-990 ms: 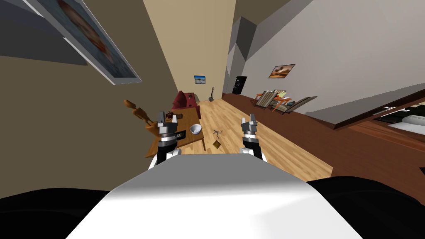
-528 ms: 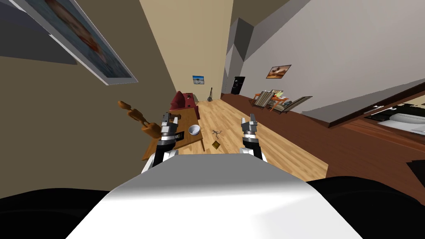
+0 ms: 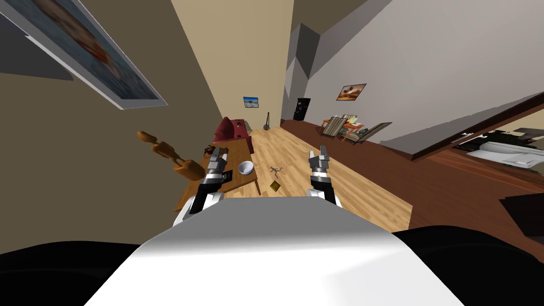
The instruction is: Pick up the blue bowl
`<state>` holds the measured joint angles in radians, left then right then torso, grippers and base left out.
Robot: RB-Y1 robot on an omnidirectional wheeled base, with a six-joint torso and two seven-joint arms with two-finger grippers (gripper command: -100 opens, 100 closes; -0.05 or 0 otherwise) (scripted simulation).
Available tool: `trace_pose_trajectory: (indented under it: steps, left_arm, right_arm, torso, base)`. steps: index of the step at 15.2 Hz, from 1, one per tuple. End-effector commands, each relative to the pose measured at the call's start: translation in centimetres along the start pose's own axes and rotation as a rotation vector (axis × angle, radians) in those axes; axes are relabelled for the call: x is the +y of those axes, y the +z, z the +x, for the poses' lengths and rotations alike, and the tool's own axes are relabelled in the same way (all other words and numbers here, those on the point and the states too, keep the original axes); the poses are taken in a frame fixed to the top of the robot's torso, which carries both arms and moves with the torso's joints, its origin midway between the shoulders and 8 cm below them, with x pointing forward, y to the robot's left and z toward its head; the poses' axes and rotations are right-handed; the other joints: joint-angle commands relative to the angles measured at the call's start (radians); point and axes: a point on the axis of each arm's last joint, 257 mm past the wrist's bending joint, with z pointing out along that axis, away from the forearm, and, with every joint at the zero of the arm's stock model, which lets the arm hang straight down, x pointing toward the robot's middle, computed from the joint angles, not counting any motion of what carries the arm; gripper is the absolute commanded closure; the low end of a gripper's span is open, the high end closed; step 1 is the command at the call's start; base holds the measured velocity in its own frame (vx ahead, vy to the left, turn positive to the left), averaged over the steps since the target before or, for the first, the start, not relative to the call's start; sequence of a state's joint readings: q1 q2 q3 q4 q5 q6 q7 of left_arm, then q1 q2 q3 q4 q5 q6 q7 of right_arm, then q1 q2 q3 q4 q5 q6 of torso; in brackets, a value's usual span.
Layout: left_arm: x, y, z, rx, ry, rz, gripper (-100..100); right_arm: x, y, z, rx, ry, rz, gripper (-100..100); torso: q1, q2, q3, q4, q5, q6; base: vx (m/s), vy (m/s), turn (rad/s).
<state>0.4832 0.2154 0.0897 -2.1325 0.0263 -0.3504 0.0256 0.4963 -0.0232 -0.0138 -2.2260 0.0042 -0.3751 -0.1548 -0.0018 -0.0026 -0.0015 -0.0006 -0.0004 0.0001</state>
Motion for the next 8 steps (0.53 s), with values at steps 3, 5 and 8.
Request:
trace_pose_trajectory:
  steps: [3,5,8]
  left_arm:
    - [2.7,-0.2,-0.8,0.000,0.032,-0.090,-100]
    - [4.1,-0.3,-1.5,0.000,0.055,-0.136,-100]
    - [6.0,-0.7,-2.1,-0.002,0.078,-0.201,-100]
  right_arm:
    - [0.0,0.0,0.0,0.000,0.000,0.000,0]
    - [0.0,0.0,0.0,0.000,0.000,0.000,0]
    - [0.0,0.0,0.0,0.000,0.000,0.000,0]
  torso:
    - [0.000,0.000,0.000,0.000,0.000,0.000]
    - [0.001,0.001,0.000,0.000,0.000,0.000]
    - [0.000,0.000,0.000,0.000,0.000,0.000]
  base:
    - [0.025,-0.020,-0.036]
    - [0.023,-0.018,-0.043]
    - [0.034,-0.026,-0.069]
